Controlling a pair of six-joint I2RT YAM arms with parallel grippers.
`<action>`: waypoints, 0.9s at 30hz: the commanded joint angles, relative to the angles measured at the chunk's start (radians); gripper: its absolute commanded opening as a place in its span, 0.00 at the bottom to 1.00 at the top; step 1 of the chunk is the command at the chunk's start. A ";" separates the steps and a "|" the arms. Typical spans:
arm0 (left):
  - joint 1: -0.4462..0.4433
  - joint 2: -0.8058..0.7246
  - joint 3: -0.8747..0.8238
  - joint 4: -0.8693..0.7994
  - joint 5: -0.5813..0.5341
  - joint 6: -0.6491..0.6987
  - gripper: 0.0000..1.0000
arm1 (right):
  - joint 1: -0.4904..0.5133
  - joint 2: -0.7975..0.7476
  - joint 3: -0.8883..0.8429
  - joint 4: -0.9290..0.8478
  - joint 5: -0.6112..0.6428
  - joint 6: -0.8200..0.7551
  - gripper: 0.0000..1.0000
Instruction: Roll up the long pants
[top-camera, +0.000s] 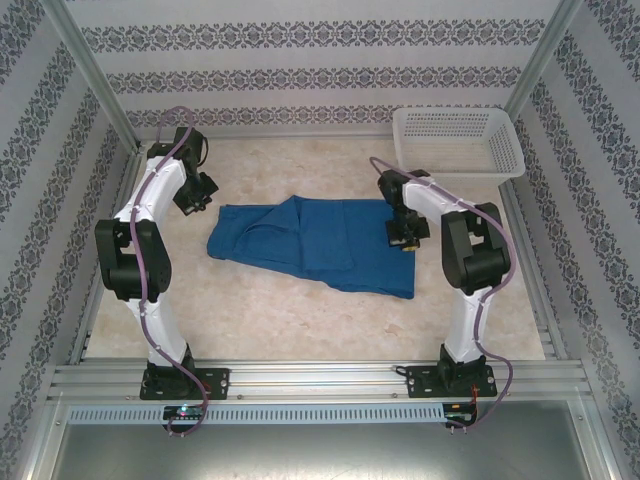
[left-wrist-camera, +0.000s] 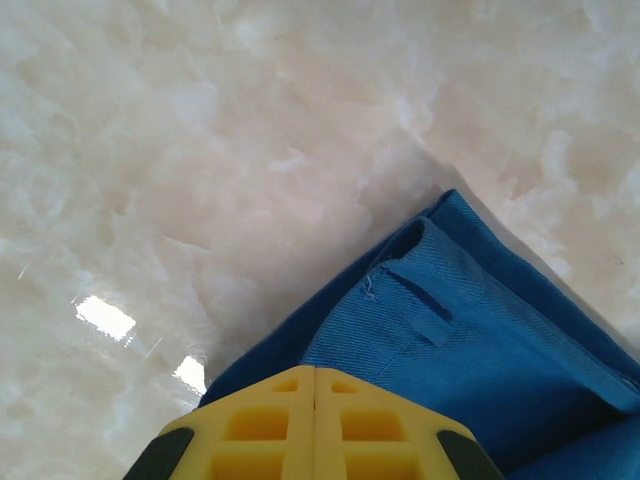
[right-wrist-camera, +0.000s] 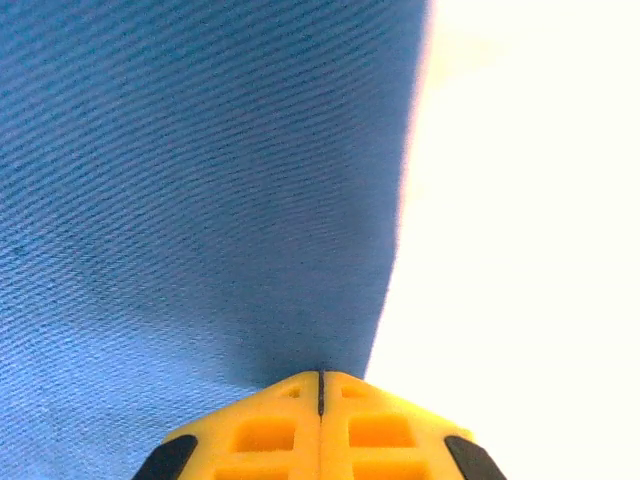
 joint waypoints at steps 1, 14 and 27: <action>0.009 -0.034 -0.010 -0.005 0.033 0.016 0.00 | 0.058 -0.122 0.035 0.035 -0.102 0.018 0.40; 0.010 -0.104 -0.209 0.210 0.318 -0.033 0.89 | 0.314 0.191 0.448 0.366 -0.668 0.268 0.71; 0.038 -0.119 -0.169 0.143 0.319 -0.001 0.91 | 0.351 0.420 0.698 0.279 -0.649 0.231 0.70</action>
